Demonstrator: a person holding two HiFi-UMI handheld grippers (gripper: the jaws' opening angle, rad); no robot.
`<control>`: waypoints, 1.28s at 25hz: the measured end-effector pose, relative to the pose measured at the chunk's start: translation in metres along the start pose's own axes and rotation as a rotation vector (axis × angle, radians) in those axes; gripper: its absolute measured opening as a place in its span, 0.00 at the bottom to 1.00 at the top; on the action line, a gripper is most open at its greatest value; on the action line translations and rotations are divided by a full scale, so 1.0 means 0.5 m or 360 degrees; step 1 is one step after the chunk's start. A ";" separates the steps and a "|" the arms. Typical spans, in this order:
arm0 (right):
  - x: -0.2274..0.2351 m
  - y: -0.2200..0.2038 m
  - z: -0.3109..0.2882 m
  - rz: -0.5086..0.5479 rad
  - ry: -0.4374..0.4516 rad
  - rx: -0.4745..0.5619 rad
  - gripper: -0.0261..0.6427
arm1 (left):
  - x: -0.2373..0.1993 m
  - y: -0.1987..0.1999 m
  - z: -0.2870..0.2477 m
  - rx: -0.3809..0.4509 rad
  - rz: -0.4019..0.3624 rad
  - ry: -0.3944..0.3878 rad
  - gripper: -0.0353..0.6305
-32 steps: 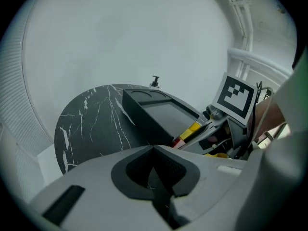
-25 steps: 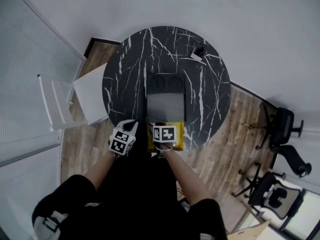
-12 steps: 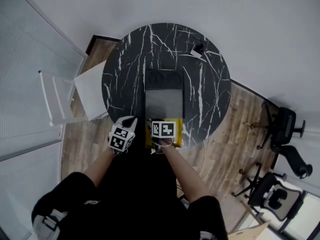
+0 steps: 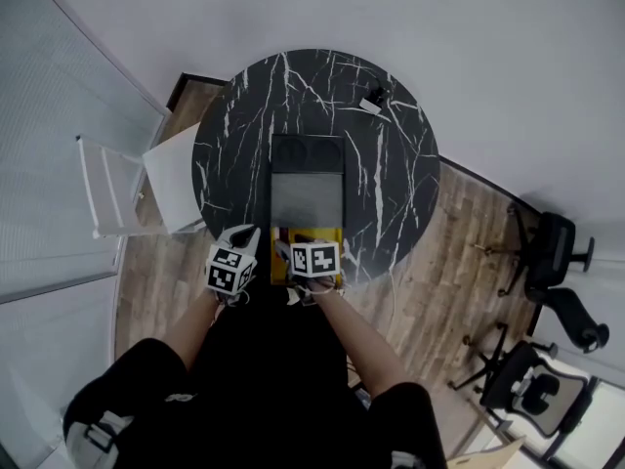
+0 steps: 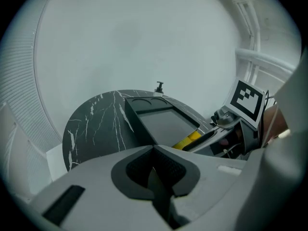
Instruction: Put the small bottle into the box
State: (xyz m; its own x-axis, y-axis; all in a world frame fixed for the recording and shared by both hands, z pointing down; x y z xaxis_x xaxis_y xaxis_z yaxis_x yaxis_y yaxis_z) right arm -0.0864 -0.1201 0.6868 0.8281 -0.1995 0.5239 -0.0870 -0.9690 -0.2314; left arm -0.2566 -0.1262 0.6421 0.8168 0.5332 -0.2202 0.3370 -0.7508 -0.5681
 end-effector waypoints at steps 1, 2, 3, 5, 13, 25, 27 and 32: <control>0.000 -0.003 0.009 0.0019 0.0012 0.0008 0.37 | 0.008 0.001 0.003 0.0011 0.0007 0.0008 0.05; 0.001 -0.005 0.017 0.0038 0.0023 0.0018 0.37 | 0.016 0.003 0.006 0.0024 0.0015 0.0018 0.05; 0.001 -0.007 0.026 0.0058 0.0033 0.0031 0.36 | 0.024 0.003 0.010 0.0037 0.0027 0.0030 0.05; -0.001 -0.012 0.046 0.0112 0.0052 0.0057 0.34 | 0.040 0.001 0.019 0.0067 0.0059 0.0058 0.05; 0.009 -0.013 0.146 0.0429 0.0102 0.0208 0.06 | 0.113 0.009 0.069 0.0222 0.0200 0.0214 0.05; -0.015 -0.033 0.357 0.0989 -0.0027 0.0728 0.03 | 0.258 0.015 0.149 0.0303 0.0248 0.0286 0.05; -0.023 -0.048 0.390 0.1082 -0.0077 0.0794 0.03 | 0.276 0.023 0.164 0.0348 0.0231 0.0291 0.05; -0.040 -0.036 0.494 0.1225 -0.0156 0.1024 0.03 | 0.316 0.086 0.194 0.0492 0.0146 0.0316 0.05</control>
State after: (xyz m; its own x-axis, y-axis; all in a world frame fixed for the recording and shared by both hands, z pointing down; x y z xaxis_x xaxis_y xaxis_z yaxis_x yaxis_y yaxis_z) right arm 0.0353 -0.0627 0.4783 0.7172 -0.6967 -0.0174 -0.3256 -0.3130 -0.8922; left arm -0.1587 -0.0365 0.5060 0.9221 0.3605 -0.1404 0.1258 -0.6224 -0.7725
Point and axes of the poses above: the fingertips, and each gripper's own axes: z backward along the fingers, x to its right, y out of its top, the point moved 9 cm from there along z, backward along the fingers, and after that the axes turned 11 degrees about -x, right-handed, at the moved point
